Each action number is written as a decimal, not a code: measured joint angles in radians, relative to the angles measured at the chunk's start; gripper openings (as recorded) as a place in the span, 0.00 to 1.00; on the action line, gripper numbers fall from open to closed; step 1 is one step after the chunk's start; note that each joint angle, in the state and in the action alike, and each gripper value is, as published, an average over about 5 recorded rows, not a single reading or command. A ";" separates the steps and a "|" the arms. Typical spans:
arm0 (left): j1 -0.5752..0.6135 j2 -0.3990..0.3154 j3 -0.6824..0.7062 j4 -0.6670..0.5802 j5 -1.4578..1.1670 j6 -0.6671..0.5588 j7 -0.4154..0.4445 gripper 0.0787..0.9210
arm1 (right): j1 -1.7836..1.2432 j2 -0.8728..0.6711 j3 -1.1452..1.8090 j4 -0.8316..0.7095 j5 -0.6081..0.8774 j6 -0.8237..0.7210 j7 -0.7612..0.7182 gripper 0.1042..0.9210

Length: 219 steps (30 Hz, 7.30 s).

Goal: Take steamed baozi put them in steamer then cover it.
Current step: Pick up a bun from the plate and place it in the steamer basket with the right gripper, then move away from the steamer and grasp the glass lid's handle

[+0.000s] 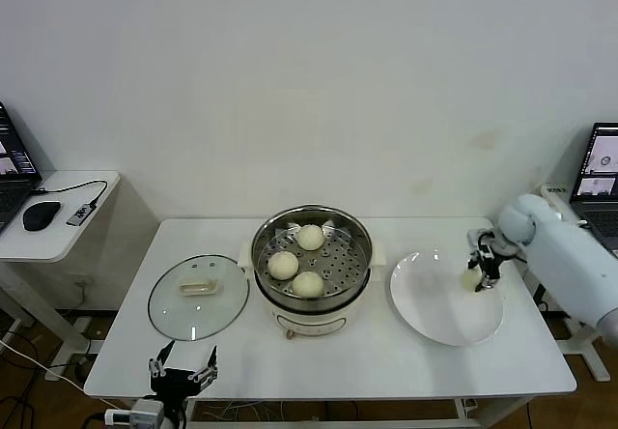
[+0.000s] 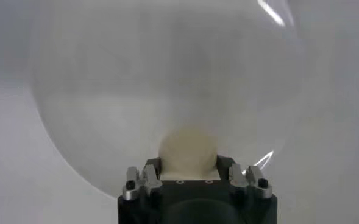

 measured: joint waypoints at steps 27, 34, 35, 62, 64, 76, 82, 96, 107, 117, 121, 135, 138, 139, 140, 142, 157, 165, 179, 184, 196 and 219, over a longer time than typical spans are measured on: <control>-0.036 0.002 -0.005 -0.075 0.008 0.011 -0.007 0.88 | 0.709 0.256 -0.762 0.176 0.714 -0.300 -0.031 0.58; -0.041 0.002 -0.007 -0.081 0.000 0.012 -0.005 0.88 | 0.700 0.353 -0.799 0.135 0.736 -0.332 -0.020 0.57; -0.042 0.002 -0.007 -0.081 -0.001 0.012 -0.005 0.88 | 0.694 0.365 -0.800 0.128 0.735 -0.334 -0.018 0.57; -0.061 0.001 -0.001 -0.052 -0.012 0.015 0.004 0.88 | 0.442 0.522 -0.694 -0.071 0.562 -0.339 0.010 0.57; -0.062 0.001 0.000 -0.051 -0.012 0.015 0.005 0.88 | 0.435 0.522 -0.690 -0.073 0.557 -0.340 0.009 0.57; -0.054 -0.003 0.000 -0.062 -0.008 0.019 0.009 0.88 | 0.449 0.483 -0.663 -0.032 0.573 -0.368 0.000 0.87; -0.047 -0.005 -0.001 -0.062 -0.007 0.016 0.004 0.88 | 0.507 0.412 -0.640 0.040 0.610 -0.376 -0.002 0.88; -0.068 0.004 0.014 -0.035 -0.045 -0.008 -0.054 0.88 | 0.406 0.105 -0.307 0.308 0.835 -0.377 0.332 0.88; -0.078 0.004 0.013 -0.006 -0.052 -0.030 -0.080 0.88 | -0.096 -0.115 0.247 0.582 0.911 -0.304 0.656 0.88; -0.112 0.012 0.008 0.032 0.014 -0.074 -0.058 0.88 | -0.674 -0.073 0.775 0.753 0.936 -0.177 0.856 0.88; -0.127 0.017 0.004 0.055 0.076 -0.103 -0.054 0.88 | -0.887 -0.004 0.947 0.801 0.946 -0.114 0.919 0.88; -0.202 0.077 0.022 0.176 0.530 -0.214 -0.122 0.88 | -1.389 0.246 1.242 0.913 0.931 0.017 1.024 0.88; -0.226 0.109 0.042 0.225 0.667 -0.233 -0.189 0.88 | -1.438 0.277 1.267 0.921 0.922 0.035 1.032 0.88; -0.233 0.122 0.051 0.243 0.709 -0.237 -0.213 0.88 | -1.452 0.285 1.273 0.924 0.918 0.041 1.034 0.88; -0.240 0.135 0.061 0.261 0.747 -0.237 -0.236 0.88 | -1.466 0.293 1.279 0.926 0.914 0.045 1.035 0.88; -0.253 0.164 0.081 0.295 0.810 -0.230 -0.275 0.88 | -1.489 0.304 1.291 0.929 0.907 0.054 1.037 0.88; -0.397 0.257 0.156 0.545 1.006 -0.285 -0.431 0.88 | -1.569 0.348 1.325 0.954 0.882 0.073 1.042 0.88; -0.448 0.272 0.159 0.618 1.034 -0.303 -0.346 0.88 | -1.574 0.359 1.323 0.945 0.876 0.075 1.043 0.88; -0.529 0.262 0.162 0.718 1.064 -0.294 -0.278 0.88 | -1.580 0.362 1.325 0.929 0.869 0.084 1.042 0.88; -0.554 0.260 0.162 0.738 1.062 -0.277 -0.262 0.88 | -1.581 0.367 1.325 0.920 0.862 0.090 1.040 0.88; -0.596 0.246 0.169 0.760 1.051 -0.222 -0.239 0.88 | -1.575 0.370 1.322 0.906 0.857 0.095 1.037 0.88; -0.672 0.226 0.191 0.815 1.039 -0.173 -0.229 0.88 | -1.564 0.367 1.322 0.876 0.853 0.101 1.031 0.88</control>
